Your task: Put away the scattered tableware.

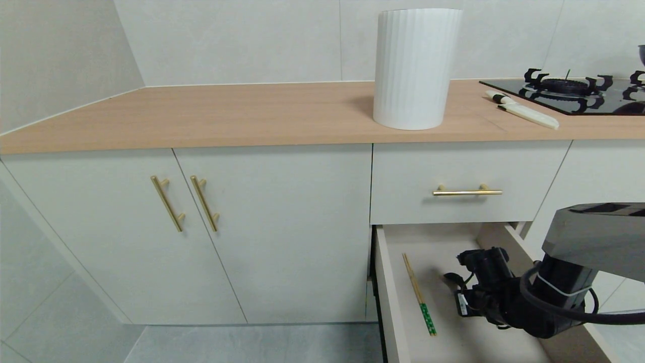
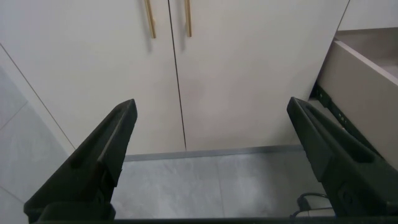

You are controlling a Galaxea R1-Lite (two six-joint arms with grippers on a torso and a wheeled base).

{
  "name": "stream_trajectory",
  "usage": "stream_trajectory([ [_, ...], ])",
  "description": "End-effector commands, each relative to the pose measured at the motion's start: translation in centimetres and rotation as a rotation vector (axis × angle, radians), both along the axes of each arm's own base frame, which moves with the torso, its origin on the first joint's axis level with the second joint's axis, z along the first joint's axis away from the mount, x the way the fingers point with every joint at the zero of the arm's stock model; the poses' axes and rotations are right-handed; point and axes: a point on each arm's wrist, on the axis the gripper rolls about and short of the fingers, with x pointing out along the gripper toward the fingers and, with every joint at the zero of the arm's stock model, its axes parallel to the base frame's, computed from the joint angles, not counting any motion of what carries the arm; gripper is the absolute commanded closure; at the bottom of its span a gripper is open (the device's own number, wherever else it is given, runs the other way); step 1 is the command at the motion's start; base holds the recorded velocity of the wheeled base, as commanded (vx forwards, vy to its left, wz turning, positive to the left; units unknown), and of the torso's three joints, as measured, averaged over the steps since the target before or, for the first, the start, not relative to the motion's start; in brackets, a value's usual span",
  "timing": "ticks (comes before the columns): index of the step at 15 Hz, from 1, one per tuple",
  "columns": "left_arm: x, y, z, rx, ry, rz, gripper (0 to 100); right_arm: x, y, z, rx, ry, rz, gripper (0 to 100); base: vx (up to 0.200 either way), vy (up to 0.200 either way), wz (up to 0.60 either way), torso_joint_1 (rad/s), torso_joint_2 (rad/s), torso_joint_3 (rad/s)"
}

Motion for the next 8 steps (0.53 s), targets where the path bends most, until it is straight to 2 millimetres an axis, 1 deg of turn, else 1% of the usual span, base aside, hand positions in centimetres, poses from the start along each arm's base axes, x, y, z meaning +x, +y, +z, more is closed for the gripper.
stream_trajectory([
  [1, 0.0, 0.0, 0.0, 0.0, 0.0, 0.0, 0, -0.02, 0.02, 0.01, 0.0, 0.0, 0.001, 100, 0.0, 0.0, 0.0, 0.0, 0.0, 0.0],
  [2, 0.0, 0.0, 0.0, 0.0, 0.0, 0.0, 0, -0.02, 0.02, 0.01, 0.0, 0.0, 0.001, 0, 0.0, 0.0, 0.0, 0.0, 0.0, 0.0],
  [8, 0.0, 0.0, 0.0, 0.0, 0.0, 0.0, 0, 0.02, 0.03, 0.03, 0.001, -0.002, 0.001, 0, 0.0, 0.0, 0.0, 0.0, 0.0, 0.0],
])
